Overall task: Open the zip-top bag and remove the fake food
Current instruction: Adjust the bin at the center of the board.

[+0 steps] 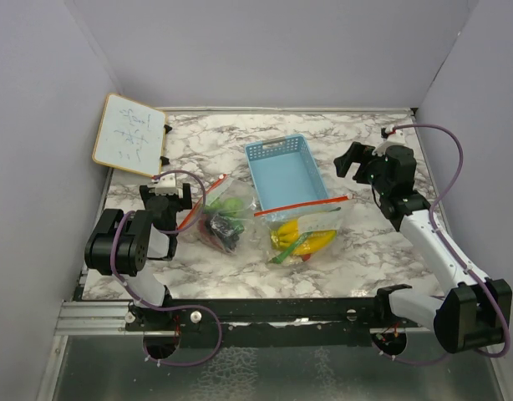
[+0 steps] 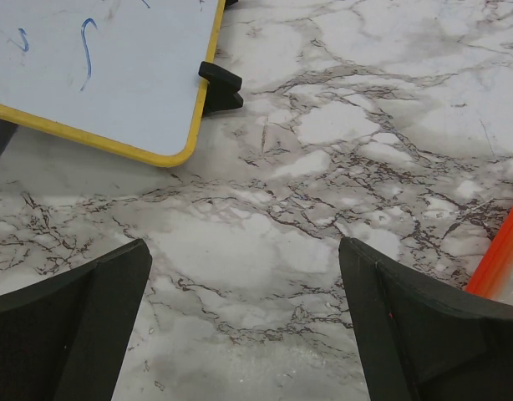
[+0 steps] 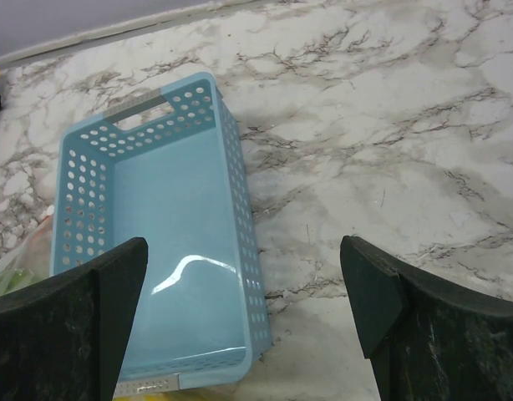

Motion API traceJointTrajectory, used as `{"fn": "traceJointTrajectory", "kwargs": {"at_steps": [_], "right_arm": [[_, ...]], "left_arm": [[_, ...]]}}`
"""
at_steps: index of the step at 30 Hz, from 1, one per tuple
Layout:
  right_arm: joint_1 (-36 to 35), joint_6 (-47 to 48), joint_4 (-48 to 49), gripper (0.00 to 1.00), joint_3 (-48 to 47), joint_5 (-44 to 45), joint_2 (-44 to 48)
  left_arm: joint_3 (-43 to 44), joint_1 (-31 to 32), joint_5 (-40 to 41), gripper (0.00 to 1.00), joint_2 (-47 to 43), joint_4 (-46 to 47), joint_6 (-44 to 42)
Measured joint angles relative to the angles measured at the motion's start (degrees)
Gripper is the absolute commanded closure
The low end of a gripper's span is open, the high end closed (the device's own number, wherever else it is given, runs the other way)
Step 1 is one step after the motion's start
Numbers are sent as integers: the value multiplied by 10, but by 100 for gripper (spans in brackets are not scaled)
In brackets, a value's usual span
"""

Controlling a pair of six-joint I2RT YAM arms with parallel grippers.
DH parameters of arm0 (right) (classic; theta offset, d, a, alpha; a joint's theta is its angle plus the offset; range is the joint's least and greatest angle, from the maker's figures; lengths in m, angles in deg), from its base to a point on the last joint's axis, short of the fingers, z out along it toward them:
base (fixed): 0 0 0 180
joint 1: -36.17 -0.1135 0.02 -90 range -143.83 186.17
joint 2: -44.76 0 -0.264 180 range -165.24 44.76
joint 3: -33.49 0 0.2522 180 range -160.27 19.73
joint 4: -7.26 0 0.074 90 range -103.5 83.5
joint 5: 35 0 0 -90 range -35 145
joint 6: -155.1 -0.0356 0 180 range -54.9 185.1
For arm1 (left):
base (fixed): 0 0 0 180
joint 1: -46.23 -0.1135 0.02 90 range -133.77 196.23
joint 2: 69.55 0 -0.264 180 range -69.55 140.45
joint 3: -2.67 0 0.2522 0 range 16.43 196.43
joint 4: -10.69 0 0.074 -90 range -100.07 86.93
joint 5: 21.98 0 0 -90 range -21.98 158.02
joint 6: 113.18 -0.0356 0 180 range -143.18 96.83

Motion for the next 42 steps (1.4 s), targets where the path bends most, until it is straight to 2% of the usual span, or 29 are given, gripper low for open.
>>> {"fn": "traceJointTrajectory", "kwargs": {"at_steps": [3, 4, 5, 8, 9, 11, 12, 13, 14, 17, 20, 23, 27, 31, 37, 39, 42], "right_arm": [[0, 1, 0, 13, 0, 0, 0], [0, 2, 0, 21, 0, -1, 0], [0, 2, 0, 35, 0, -2, 0], [0, 14, 6, 68, 5, -15, -1], [0, 22, 9, 72, 8, -21, -7], [0, 27, 12, 70, 7, -30, -29], [0, 33, 3, 60, -3, -38, -59], [0, 36, -1, 45, -14, -44, -84], [0, 37, -13, 36, -31, -51, -118], [-3, 49, -37, 18, -77, -68, -206], [-16, 54, -50, 13, -102, -72, -261], [-38, 61, -55, 13, -115, -72, -283], [-69, 72, -58, 22, -143, -61, -307], [-87, 80, -62, 50, -165, -34, -337], [-87, 80, -102, 81, -195, 42, -382], [-87, 79, -110, 97, -202, 68, -386], [-87, 87, -123, 99, -214, 99, -386]], "left_arm": [[0, 0, 0, 1, 0, 0, 0], [0, 0, 0, 1, 0, 0, 0], [0, 0, 0, 1, 0, 0, 0], [0, 0, 0, 1, 0, 0, 0], [0, 0, 0, 1, 0, 0, 0], [0, 0, 0, 1, 0, 0, 0], [0, 0, 0, 1, 0, 0, 0], [0, 0, 0, 1, 0, 0, 0], [0, 0, 0, 1, 0, 0, 0], [0, 0, 0, 1, 0, 0, -1], [0, 0, 0, 1, 0, 0, -1], [0, 0, 0, 1, 0, 0, -1], [0, 0, 0, 1, 0, 0, -2], [0, 0, 0, 1, 0, 0, -2], [0, 0, 0, 1, 0, 0, -2], [0, 0, 0, 1, 0, 0, -2], [0, 0, 0, 1, 0, 0, -2]]}}
